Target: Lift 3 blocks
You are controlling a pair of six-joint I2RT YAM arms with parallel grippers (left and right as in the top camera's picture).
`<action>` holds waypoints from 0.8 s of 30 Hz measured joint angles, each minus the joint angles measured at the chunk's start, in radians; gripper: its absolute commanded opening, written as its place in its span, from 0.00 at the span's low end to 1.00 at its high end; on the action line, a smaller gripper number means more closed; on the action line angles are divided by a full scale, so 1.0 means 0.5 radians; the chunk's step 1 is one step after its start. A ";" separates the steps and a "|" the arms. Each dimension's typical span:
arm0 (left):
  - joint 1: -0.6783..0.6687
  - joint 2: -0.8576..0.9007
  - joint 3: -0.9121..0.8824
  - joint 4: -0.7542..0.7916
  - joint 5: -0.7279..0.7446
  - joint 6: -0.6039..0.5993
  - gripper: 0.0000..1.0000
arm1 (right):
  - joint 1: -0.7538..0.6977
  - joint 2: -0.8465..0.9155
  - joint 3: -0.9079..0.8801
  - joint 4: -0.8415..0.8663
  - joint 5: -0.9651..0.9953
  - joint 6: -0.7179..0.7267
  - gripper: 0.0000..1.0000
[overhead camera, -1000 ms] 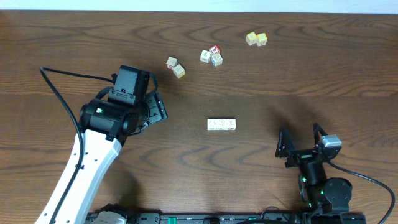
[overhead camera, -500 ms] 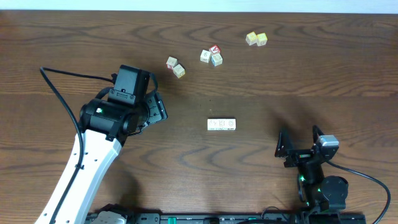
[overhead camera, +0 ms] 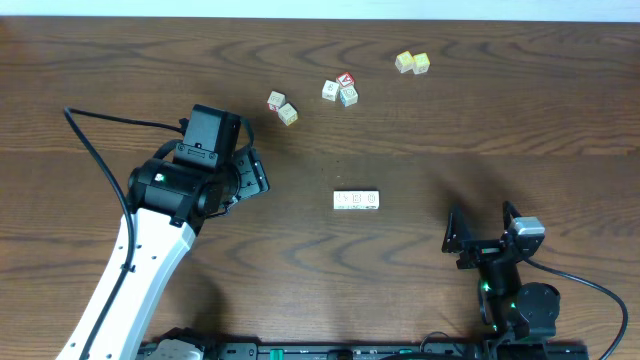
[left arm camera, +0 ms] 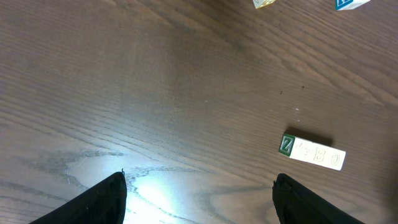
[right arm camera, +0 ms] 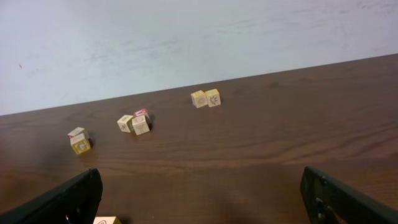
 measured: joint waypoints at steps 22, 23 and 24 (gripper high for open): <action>0.000 0.000 0.000 0.001 0.000 0.000 0.76 | 0.000 0.000 0.000 -0.002 0.020 -0.042 0.99; 0.000 0.000 0.000 0.001 0.000 0.000 0.76 | 0.000 0.000 0.000 -0.002 0.022 -0.075 0.99; 0.000 0.000 0.000 0.001 0.000 0.000 0.76 | 0.000 0.000 0.000 -0.003 0.026 -0.124 0.99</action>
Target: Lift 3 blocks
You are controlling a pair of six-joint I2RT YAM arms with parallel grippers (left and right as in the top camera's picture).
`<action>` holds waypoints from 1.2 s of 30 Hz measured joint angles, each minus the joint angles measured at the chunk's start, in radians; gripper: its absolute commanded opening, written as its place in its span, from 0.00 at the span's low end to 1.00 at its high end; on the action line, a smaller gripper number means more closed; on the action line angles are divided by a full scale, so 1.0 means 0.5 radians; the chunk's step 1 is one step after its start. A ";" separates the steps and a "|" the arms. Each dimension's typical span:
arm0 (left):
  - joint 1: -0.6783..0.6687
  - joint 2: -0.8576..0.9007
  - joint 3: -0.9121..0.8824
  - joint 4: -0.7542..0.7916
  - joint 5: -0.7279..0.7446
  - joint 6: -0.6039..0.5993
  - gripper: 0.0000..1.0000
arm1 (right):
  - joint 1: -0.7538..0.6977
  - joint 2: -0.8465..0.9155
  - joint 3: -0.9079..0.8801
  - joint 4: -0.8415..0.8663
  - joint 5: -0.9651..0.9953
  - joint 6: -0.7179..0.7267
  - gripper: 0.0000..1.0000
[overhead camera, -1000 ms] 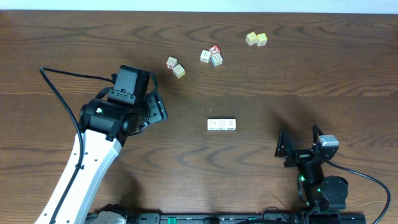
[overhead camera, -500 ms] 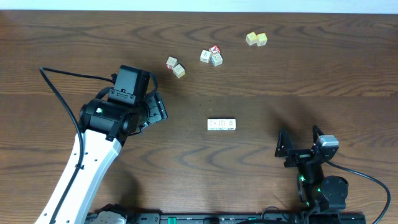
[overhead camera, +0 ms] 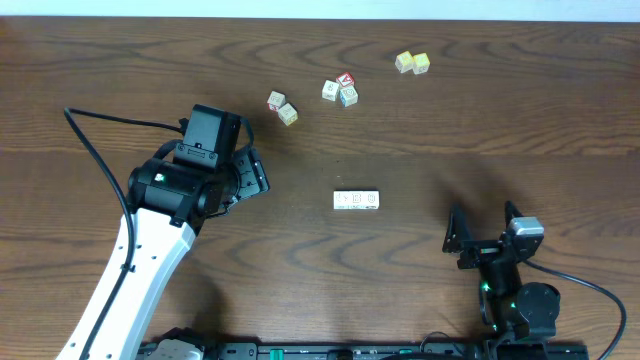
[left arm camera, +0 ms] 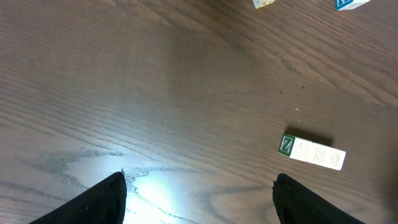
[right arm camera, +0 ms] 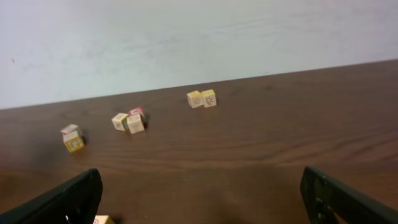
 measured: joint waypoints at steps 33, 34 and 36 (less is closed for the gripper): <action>0.000 0.000 0.000 -0.001 0.000 0.000 0.76 | 0.000 0.000 0.000 -0.004 0.040 -0.410 0.99; 0.000 0.000 0.000 0.000 0.000 0.000 0.76 | 0.000 0.000 0.000 -0.004 0.040 -0.410 0.99; 0.000 0.000 0.000 -0.001 0.000 0.000 0.76 | 0.000 0.000 0.000 -0.004 0.040 -0.410 0.99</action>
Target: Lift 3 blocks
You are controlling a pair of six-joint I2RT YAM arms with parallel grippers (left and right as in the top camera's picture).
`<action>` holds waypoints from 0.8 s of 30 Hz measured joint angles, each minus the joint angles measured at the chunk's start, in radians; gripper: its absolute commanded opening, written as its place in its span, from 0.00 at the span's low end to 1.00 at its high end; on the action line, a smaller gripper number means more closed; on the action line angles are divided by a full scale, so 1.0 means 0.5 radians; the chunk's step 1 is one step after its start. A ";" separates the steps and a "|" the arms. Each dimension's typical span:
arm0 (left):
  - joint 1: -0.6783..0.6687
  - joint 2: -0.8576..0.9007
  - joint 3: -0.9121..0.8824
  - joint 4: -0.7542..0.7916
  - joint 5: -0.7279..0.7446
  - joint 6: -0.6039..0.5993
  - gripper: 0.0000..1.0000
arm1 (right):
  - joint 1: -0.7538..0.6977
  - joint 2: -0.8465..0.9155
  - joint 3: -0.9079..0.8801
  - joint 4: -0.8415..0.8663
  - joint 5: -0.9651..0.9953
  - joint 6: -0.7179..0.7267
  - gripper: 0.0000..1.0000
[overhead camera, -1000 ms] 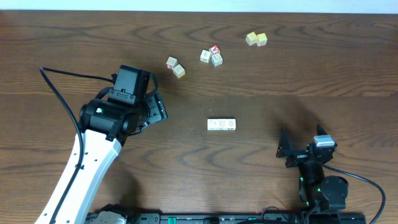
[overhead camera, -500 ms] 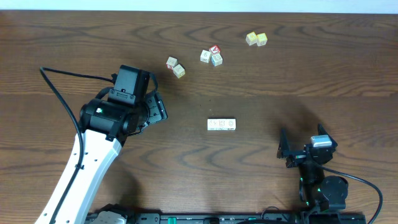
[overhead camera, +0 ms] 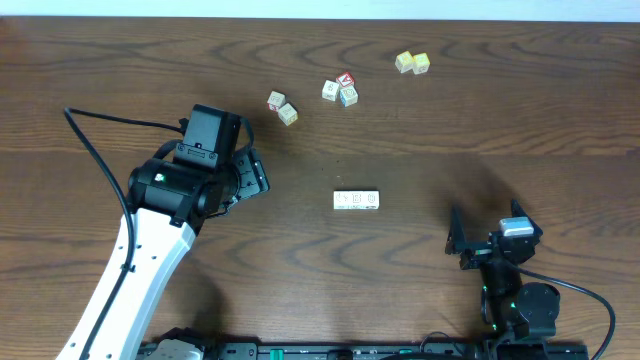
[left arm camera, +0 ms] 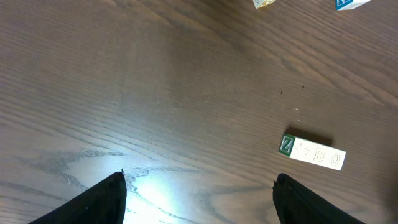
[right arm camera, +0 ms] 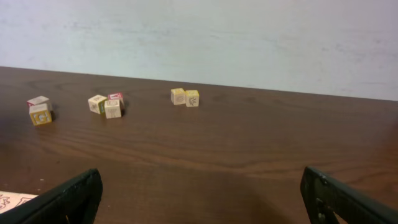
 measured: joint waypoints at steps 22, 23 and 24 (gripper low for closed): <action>0.005 -0.256 -0.081 0.012 -0.070 0.327 0.76 | 0.000 0.000 0.000 0.000 0.001 -0.001 0.99; 0.017 -0.334 -0.137 0.047 -0.072 0.368 0.76 | 0.000 0.000 0.000 0.001 0.000 -0.001 0.99; 0.037 -0.419 -0.206 0.077 -0.076 0.410 0.76 | 0.000 0.000 0.000 0.000 0.001 -0.001 0.99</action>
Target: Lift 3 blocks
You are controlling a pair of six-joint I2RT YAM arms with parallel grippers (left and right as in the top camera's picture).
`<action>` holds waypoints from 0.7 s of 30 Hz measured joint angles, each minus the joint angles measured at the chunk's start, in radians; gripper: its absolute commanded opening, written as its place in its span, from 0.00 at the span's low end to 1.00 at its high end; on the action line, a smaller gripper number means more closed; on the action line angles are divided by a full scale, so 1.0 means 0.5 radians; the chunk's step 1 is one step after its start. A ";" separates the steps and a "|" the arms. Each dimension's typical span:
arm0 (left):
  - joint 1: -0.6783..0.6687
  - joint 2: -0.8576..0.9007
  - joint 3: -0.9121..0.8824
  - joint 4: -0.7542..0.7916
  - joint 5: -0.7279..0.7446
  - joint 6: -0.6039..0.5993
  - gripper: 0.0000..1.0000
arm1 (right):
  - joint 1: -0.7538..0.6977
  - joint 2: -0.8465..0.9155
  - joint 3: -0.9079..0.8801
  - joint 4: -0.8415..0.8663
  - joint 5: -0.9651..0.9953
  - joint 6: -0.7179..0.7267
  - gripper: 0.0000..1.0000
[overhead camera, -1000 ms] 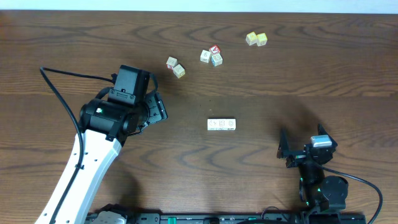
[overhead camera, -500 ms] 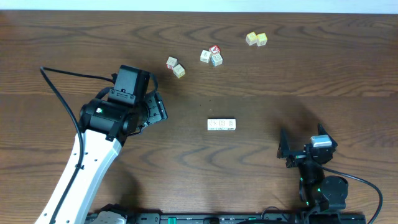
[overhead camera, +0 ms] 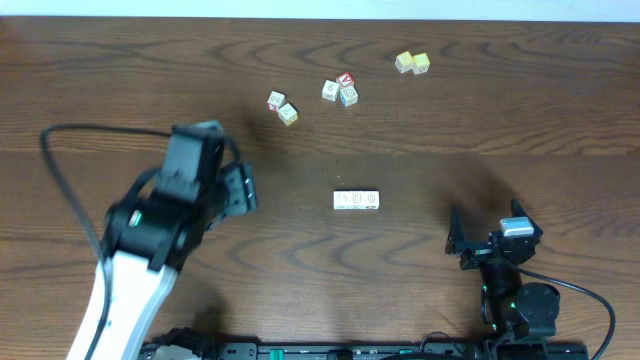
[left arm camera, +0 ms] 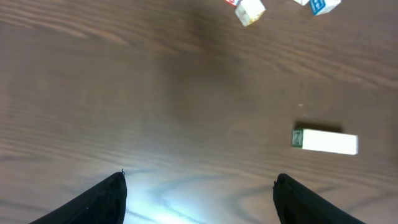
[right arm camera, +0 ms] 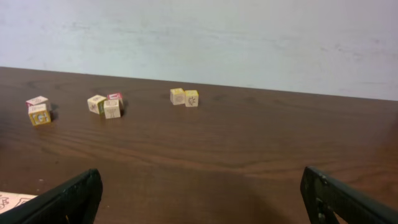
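A row of three pale blocks [overhead camera: 356,199] lies flat at the table's middle; the left wrist view shows this row [left arm camera: 325,142] at its right, with a green end face. My left gripper [overhead camera: 235,190] hovers to the row's left, open and empty, and in its own view the left gripper [left arm camera: 199,199] has only bare table between the fingers. My right gripper [overhead camera: 485,240] stands open near the front edge, right of the row. In the right wrist view, the right gripper [right arm camera: 199,199] is empty, and a corner of the row [right arm camera: 9,202] shows at bottom left.
Loose blocks lie at the back: a pair [overhead camera: 282,107], a cluster of three [overhead camera: 340,90] and a yellow pair [overhead camera: 412,62]. The right wrist view shows the pair [right arm camera: 38,110], the cluster [right arm camera: 106,106] and the yellow pair [right arm camera: 185,97] before a pale wall.
My left arm has shifted left and toward the front and turned. Its view now shows the row level, and more of the back blocks. The right arm and all blocks are unmoved.
The row and loose blocks have lain in the same places throughout. My left gripper stayed open and still over the earlier moments, and has now moved and turned. My right wrist turned until its view levelled out, then held still, open.
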 measured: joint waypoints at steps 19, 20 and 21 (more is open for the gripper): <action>0.615 -1.609 -1.496 1.020 0.484 0.685 0.76 | 0.000 0.000 0.000 0.001 0.006 -0.005 0.99; 0.629 -1.643 -1.516 1.047 0.491 0.686 0.76 | 0.000 0.000 0.000 0.000 0.006 -0.005 0.99; 0.636 -1.669 -1.534 1.065 0.492 0.689 0.76 | 0.000 0.000 0.000 0.000 0.006 -0.005 0.99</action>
